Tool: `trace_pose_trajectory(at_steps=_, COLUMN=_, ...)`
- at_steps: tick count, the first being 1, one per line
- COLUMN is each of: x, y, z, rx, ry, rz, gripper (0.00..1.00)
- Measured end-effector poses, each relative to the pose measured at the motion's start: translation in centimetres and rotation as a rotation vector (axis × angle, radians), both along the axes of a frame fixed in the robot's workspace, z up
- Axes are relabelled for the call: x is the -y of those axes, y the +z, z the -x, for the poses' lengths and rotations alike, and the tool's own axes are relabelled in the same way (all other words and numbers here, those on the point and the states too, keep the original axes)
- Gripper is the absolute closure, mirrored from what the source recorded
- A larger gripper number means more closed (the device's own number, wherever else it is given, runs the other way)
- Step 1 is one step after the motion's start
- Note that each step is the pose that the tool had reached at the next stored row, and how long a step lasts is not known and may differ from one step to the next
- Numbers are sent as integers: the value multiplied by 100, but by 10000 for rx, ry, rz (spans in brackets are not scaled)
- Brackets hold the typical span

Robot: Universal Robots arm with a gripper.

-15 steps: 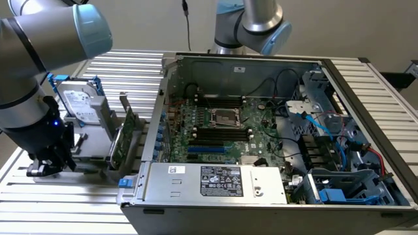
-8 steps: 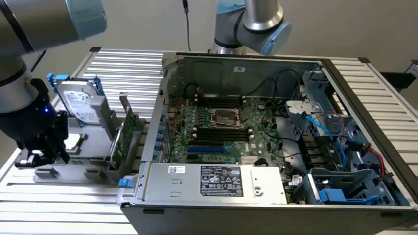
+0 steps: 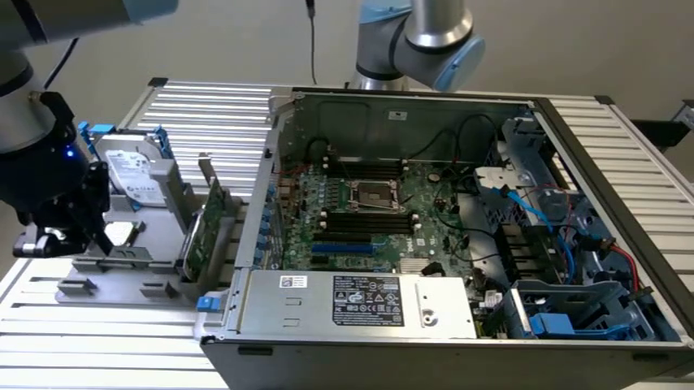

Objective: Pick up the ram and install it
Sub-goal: 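Pick up the ram and move it above insertion slot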

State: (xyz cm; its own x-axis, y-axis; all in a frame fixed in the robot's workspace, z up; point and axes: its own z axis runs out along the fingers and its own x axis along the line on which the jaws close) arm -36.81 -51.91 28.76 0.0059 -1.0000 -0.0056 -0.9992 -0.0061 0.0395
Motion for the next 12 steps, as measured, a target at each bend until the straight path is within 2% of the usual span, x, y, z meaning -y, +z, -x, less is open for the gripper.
trace_pose_trajectory(at_steps=12, x=-20, y=547, z=-522, rx=-12, ry=0, rz=2, gripper=86)
